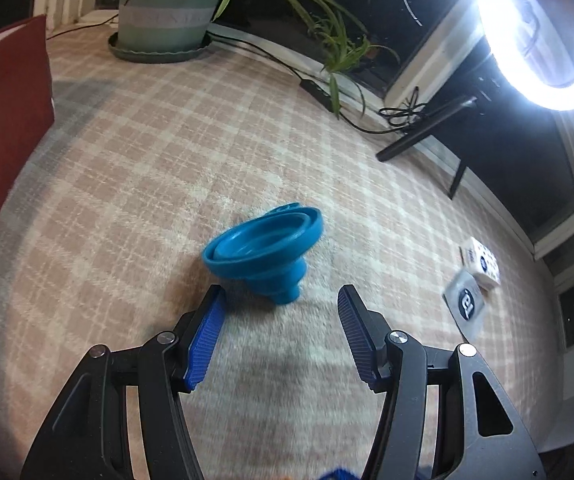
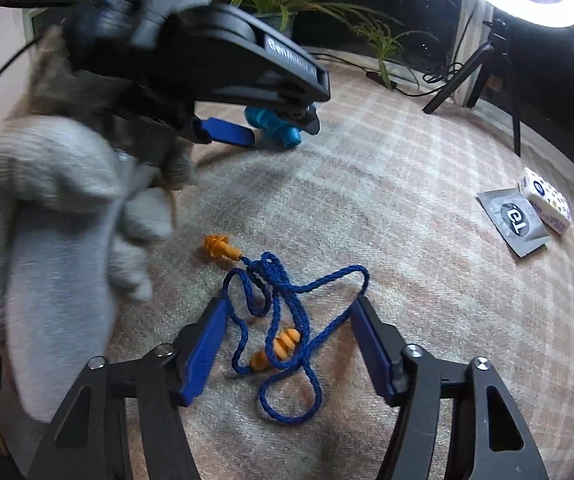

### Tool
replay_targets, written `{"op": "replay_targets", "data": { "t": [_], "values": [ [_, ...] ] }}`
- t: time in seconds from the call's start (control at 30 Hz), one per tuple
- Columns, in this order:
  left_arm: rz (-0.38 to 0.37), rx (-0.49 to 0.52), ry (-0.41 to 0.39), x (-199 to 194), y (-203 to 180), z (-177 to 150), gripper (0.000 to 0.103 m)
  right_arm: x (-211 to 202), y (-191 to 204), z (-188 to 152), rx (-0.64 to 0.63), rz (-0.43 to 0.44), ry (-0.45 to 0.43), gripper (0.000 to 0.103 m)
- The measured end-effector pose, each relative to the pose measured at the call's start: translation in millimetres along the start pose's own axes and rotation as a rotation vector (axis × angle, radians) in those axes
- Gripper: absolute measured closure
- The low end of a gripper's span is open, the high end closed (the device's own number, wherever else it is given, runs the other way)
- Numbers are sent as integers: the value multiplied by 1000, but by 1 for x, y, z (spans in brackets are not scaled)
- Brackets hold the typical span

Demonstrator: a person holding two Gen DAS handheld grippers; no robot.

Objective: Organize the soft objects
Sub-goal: 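Grasp the blue funnel with the left tool while the right tool grasps the earplug cord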

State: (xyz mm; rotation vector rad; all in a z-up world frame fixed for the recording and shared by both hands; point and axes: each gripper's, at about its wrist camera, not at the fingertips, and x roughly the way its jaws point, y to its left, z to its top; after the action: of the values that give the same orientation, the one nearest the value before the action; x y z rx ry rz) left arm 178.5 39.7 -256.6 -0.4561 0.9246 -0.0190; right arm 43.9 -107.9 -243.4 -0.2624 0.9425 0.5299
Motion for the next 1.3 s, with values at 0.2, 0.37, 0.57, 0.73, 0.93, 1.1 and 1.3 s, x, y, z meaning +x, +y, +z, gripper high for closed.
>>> {"op": "replay_targets", "data": {
  "t": [0.2,0.37,0.57,0.73,0.93,1.1,1.3],
  "values": [
    [36,9,-36,8,-5,9,46,-1,-6,-1,23,-3,-14,57],
    [77,45,-59,12,-7,10,55,-1,-13,1,39,1,-16,65],
    [76,33,-77,11,1,11,69,-3,-20,2,76,35,-9,82],
    [54,19,-73,9,4,12,70,-2,-27,5,109,73,6,91],
    [36,13,-79,-2,8,9,71,-4,-29,6,129,92,6,93],
    [23,29,-92,-18,9,5,71,-23,-33,7,149,92,-32,94],
    [7,26,-110,-38,14,2,71,-42,-43,13,160,77,-71,94]
  ]
}}
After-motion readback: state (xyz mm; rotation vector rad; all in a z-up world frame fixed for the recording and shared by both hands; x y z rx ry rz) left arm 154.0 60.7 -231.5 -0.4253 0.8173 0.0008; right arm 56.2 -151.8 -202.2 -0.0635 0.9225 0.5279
